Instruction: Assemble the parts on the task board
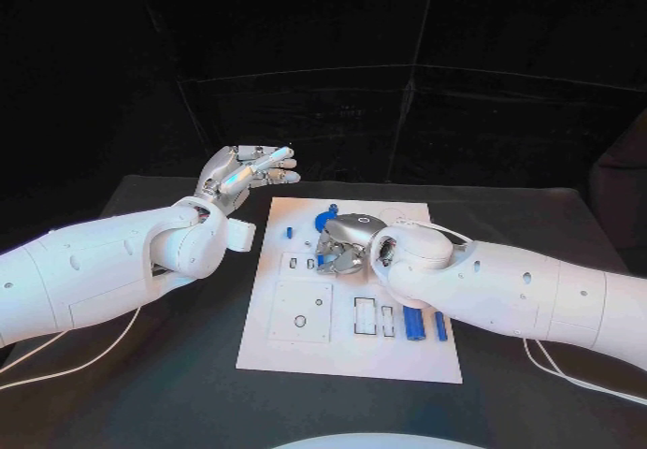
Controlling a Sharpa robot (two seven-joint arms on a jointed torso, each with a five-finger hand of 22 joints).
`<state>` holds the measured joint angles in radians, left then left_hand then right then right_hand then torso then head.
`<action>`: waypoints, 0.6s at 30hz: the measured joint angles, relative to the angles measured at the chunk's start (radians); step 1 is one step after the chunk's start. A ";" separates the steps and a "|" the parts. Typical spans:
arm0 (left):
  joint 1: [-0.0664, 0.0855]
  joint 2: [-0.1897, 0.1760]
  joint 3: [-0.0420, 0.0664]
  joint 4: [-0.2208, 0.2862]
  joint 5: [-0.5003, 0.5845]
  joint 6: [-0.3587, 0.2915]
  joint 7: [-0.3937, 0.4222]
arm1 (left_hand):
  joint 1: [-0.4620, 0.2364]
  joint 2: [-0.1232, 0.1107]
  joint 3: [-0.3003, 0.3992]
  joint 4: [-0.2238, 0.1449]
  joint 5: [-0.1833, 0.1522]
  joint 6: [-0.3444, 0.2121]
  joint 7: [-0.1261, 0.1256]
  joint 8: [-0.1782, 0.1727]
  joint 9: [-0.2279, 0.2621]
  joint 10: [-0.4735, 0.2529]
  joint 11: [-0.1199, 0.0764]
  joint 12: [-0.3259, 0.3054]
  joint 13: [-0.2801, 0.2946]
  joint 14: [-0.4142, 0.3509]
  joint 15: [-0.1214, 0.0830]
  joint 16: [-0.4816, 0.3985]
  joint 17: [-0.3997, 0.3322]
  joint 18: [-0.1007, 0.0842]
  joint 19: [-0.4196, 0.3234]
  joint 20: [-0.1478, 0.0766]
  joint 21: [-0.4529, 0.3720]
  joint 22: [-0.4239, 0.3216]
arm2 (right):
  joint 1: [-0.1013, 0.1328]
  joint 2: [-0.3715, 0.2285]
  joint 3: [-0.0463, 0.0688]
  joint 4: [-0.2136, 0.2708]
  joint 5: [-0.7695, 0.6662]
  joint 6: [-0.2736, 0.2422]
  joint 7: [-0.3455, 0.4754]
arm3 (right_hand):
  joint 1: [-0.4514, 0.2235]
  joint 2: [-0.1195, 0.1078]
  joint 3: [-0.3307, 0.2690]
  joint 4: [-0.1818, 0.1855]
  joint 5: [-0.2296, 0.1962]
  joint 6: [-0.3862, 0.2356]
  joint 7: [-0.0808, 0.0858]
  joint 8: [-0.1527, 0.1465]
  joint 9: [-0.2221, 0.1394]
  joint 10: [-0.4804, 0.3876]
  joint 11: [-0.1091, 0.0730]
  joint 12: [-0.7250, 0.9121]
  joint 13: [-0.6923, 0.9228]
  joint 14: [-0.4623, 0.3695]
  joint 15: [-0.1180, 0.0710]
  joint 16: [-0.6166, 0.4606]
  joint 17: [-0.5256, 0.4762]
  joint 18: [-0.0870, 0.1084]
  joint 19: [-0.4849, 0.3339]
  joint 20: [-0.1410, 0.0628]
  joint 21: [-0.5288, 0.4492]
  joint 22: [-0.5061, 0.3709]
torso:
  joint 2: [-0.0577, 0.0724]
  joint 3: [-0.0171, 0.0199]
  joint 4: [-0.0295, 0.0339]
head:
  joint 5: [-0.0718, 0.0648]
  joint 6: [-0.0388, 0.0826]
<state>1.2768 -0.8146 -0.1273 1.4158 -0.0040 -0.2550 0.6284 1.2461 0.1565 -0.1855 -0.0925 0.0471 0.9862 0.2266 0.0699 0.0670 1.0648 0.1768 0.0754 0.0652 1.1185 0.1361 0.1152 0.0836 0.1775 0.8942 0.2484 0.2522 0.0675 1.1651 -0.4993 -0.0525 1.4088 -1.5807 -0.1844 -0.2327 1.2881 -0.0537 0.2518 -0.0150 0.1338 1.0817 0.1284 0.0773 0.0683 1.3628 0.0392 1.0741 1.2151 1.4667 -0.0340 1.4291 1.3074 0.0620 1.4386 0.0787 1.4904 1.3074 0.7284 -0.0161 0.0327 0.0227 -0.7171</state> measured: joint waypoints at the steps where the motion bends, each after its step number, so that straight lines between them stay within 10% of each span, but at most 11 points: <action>1: 0.000 0.000 0.000 0.000 0.000 0.000 0.000 | 0.000 0.000 0.000 0.000 0.000 0.000 0.000 0.000 0.000 0.000 0.000 0.000 0.000 0.000 0.000 0.000 0.000 0.000 0.000 0.000 0.000 0.000 | 0.000 0.000 0.000 0.000 -0.001 0.002 -0.001 | 0.000 0.000 -0.002 0.002 0.000 0.000 0.000 0.000 -0.003 0.000 0.000 -0.003 -0.003 0.000 0.000 0.000 0.000 0.000 0.000 0.000 0.000 0.000 | 0.000 0.0000 0.0000 | 0.000 0.000; 18: 0.000 0.002 0.000 -0.005 0.001 0.001 -0.001 | 0.000 0.000 0.000 0.000 0.000 0.000 0.000 0.000 0.000 0.000 0.000 0.000 0.000 0.000 0.000 0.000 0.000 0.000 0.000 0.000 0.000 0.000 | 0.000 0.007 0.001 -0.001 -0.009 0.009 -0.014 | -0.027 -0.027 -0.024 0.023 0.010 -0.055 0.010 -0.011 -0.004 -0.026 0.009 -0.054 -0.043 0.000 0.000 -0.004 0.000 0.000 -0.004 0.004 0.000 0.000 | 0.000 -0.0001 0.0004 | -0.003 0.005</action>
<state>1.2768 -0.8121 -0.1273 1.4106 -0.0034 -0.2537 0.6277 1.2461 0.1565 -0.1855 -0.0926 0.0471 0.9863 0.2267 0.0699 0.0670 1.0648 0.1768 0.0754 0.0652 1.1185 0.1361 0.1152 0.0836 0.1776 0.8942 0.2484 0.2522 0.0676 1.1656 -0.4927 -0.0517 1.4082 -1.5895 -0.1752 -0.2470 1.2614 -0.0803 0.2282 0.0084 0.1438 1.0268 0.1380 0.0658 0.0647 1.3364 0.0478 1.0202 1.1720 1.4667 -0.0340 1.4252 1.3074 0.0620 1.4349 0.0824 1.4903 1.3074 0.7284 -0.0162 0.0331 0.0198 -0.7123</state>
